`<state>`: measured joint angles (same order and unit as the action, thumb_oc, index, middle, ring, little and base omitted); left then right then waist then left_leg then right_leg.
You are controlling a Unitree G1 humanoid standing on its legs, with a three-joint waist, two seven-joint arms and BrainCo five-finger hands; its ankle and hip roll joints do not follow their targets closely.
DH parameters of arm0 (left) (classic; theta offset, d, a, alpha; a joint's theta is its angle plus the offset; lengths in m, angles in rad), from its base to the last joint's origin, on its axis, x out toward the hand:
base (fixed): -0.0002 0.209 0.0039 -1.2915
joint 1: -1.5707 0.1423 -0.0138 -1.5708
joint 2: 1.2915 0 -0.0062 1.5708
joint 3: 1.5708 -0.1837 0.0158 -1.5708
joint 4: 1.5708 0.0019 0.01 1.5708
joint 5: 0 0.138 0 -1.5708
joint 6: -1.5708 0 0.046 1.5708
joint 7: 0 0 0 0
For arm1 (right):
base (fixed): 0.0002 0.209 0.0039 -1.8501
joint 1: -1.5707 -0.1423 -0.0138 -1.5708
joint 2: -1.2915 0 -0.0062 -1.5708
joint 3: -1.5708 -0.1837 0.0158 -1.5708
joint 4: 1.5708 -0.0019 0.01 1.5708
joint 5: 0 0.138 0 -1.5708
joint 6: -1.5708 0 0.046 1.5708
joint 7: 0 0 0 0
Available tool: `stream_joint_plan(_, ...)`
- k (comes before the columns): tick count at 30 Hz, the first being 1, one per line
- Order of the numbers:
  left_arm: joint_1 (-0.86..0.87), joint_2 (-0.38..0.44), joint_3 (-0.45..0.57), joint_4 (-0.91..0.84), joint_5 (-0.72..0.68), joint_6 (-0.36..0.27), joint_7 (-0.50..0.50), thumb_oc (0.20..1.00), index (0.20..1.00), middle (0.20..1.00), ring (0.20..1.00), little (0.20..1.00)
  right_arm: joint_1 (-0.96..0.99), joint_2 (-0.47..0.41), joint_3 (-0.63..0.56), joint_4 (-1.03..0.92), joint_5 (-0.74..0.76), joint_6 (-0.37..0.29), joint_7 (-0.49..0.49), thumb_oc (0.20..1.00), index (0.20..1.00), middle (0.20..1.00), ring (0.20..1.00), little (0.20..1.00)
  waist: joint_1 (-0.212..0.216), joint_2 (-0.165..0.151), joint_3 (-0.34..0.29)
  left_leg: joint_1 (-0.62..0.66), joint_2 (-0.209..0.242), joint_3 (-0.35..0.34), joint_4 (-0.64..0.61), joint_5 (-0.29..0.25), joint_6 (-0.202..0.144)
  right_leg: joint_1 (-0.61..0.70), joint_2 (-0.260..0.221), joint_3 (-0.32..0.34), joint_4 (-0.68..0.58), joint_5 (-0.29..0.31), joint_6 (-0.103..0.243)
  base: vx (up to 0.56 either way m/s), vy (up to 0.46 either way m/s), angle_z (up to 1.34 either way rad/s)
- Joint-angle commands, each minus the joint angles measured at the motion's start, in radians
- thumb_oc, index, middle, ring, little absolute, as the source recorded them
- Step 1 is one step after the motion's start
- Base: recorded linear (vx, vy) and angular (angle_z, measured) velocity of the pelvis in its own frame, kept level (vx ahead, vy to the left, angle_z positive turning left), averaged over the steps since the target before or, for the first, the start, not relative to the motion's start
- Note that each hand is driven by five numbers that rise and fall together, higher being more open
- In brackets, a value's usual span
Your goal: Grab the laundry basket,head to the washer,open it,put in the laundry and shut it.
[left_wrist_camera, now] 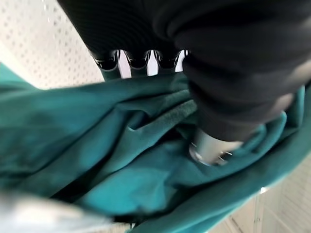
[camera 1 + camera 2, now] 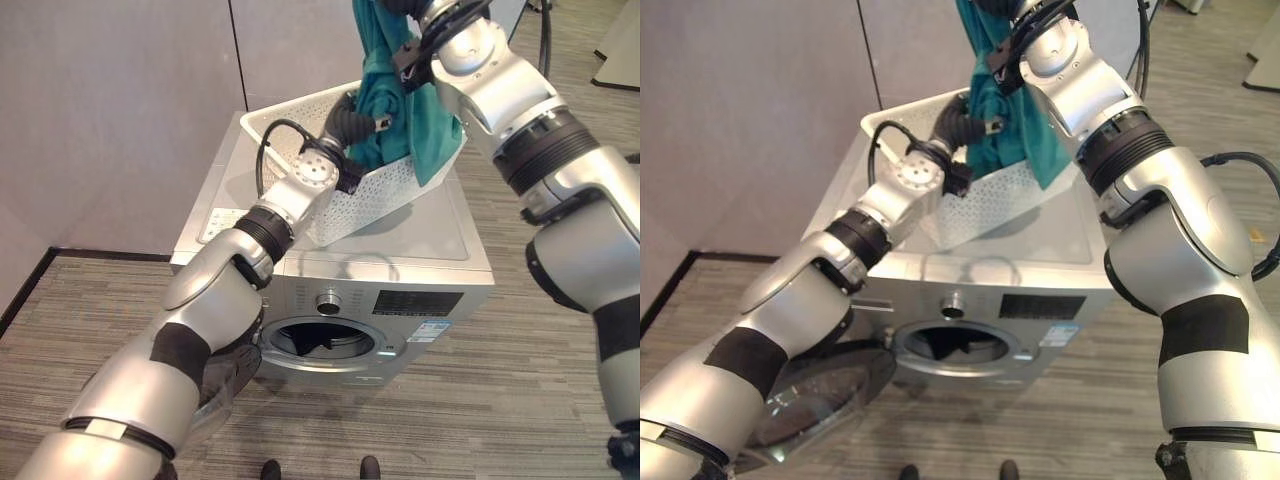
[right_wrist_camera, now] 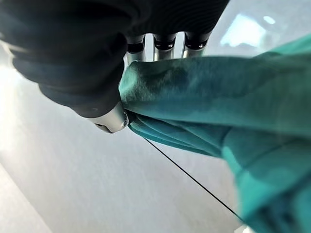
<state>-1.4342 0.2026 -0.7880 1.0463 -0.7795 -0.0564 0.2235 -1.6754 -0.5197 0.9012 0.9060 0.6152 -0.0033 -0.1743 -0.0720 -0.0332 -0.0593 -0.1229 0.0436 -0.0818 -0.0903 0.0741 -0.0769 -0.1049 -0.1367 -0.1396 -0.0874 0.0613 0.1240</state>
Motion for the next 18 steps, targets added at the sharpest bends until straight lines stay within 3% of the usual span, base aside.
stream_joint_plan(1,-0.165,0.028,0.057,0.134,-0.013,-0.087,0.020,0.200,0.200,0.200,0.200,0.200,-0.144,-0.011,-0.013,0.076,0.036,-0.084,-0.036,0.200,0.200,0.200,0.200,0.200,-0.001,-0.003,-0.010,0.037,0.016,-0.006,0.003,-0.077,0.001,0.036,-0.002,0.011,0.000,-0.033,0.031,0.00,-0.009,-0.04)
stream_joint_plan(8,-0.178,0.081,0.079,0.131,-0.008,-0.105,0.029,0.200,0.200,0.200,0.200,0.200,-0.102,0.001,-0.045,0.032,0.057,-0.115,-0.039,0.200,0.200,0.200,0.200,0.200,-0.013,0.010,-0.006,0.035,0.017,0.005,0.003,-0.075,0.000,0.029,0.001,0.020,0.000,-0.032,0.029,0.00,-0.006,-0.07)
stream_joint_plan(9,-0.177,0.097,0.086,0.126,-0.011,-0.111,0.032,0.200,0.200,0.200,0.200,0.200,-0.089,-0.003,-0.057,0.007,0.068,-0.127,-0.044,0.266,0.266,0.266,0.266,0.266,-0.017,0.013,-0.005,0.036,0.017,0.007,0.003,-0.075,0.001,0.027,0.002,0.023,0.000,-0.032,0.029,-0.01,-0.001,-0.06)
stream_joint_plan(10,-0.174,0.120,0.103,0.108,-0.019,-0.125,0.039,0.200,0.200,0.200,0.200,0.200,-0.069,-0.017,-0.072,-0.043,0.080,-0.147,-0.042,0.875,0.875,0.875,0.875,0.875,-0.020,0.016,-0.002,0.038,0.018,0.010,0.003,-0.076,0.001,0.027,0.002,0.027,0.000,-0.032,0.029,0.00,-0.002,-0.05)
stream_joint_plan(11,-0.174,0.120,0.103,0.108,-0.019,-0.125,0.039,0.200,0.200,0.200,0.200,0.200,-0.069,-0.017,-0.072,-0.043,0.079,-0.147,-0.042,1.000,1.000,1.000,1.000,1.000,-0.020,0.015,-0.002,0.038,0.018,0.010,0.003,-0.076,0.001,0.027,0.002,0.027,0.000,-0.032,0.029,0.00,0.000,0.00)
stream_joint_plan(15,-0.168,0.174,0.130,0.058,-0.020,-0.159,0.056,0.200,0.200,0.200,0.200,0.200,-0.013,-0.067,-0.101,-0.137,0.116,-0.187,-0.026,1.000,1.000,1.000,1.000,1.000,-0.027,0.021,0.002,0.041,0.019,0.016,0.003,-0.079,0.002,0.027,0.001,0.031,0.000,-0.033,0.030,0.00,0.006,-0.06)
stream_joint_plan(18,-0.153,0.225,0.177,-0.007,-0.018,-0.200,0.087,0.200,0.200,0.200,0.200,0.200,0.105,-0.120,-0.209,-0.284,0.152,-0.258,-0.036,1.000,1.000,1.000,1.000,1.000,-0.041,0.032,0.007,0.049,0.018,0.026,0.003,-0.087,0.006,0.028,0.002,0.039,0.000,-0.033,0.030,0.00,0.010,-0.08)
